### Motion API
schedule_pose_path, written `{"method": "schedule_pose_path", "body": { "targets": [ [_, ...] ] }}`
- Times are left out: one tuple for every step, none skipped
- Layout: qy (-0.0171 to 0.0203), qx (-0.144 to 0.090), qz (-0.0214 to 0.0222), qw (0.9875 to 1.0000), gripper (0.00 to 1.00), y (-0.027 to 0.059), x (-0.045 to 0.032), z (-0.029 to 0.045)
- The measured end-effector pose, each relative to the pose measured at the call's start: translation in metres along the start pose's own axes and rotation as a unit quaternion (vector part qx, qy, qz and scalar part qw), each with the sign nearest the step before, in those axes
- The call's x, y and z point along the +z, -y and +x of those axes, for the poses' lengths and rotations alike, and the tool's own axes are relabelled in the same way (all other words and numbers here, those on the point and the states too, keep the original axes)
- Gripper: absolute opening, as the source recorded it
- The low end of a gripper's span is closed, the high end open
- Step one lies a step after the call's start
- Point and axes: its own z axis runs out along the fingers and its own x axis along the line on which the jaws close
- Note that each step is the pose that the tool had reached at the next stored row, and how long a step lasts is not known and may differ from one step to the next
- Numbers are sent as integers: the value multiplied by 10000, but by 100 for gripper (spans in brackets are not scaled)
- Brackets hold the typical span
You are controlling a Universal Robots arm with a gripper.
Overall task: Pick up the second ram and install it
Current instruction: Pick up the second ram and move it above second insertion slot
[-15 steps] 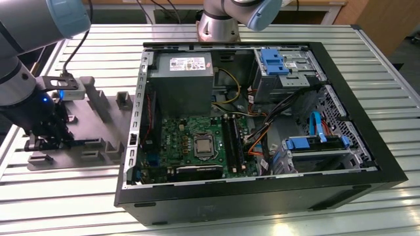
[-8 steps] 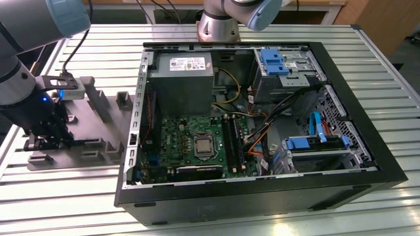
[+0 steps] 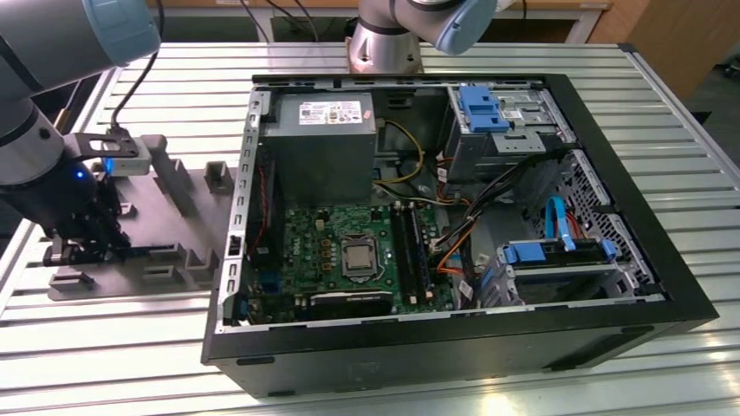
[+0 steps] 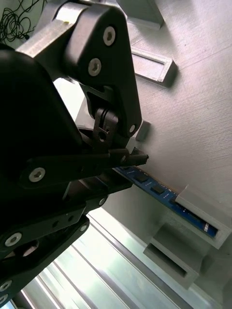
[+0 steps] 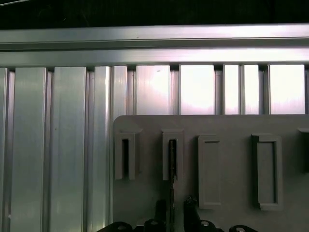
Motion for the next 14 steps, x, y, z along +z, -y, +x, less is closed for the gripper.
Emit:
{"method": "schedule_pose_path", "body": {
  "targets": [
    [0, 0, 0, 10000, 29, 1, 0, 0],
    [0, 0, 0, 10000, 29, 1, -1, 0],
    [0, 0, 0, 10000, 29, 1, 0, 0],
    [0, 0, 0, 10000, 29, 1, 0, 0],
    [0, 0, 0, 10000, 29, 1, 0, 0],
    [0, 0, 0, 10000, 27, 1, -1, 0],
    [0, 0, 0, 10000, 27, 1, 0, 0],
    [0, 0, 0, 10000, 20, 1, 0, 0],
    [0, 0, 0, 10000, 20, 1, 0, 0],
    [0, 0, 0, 10000, 19, 1, 0, 0],
    [0, 0, 0, 10000, 19, 1, 0, 0],
    [0, 0, 0, 10000, 19, 1, 0, 0],
    [0, 0, 0, 10000, 14, 1, 0, 0],
    [0, 0, 0, 10000, 14, 2, 0, 0]
  ]
}}
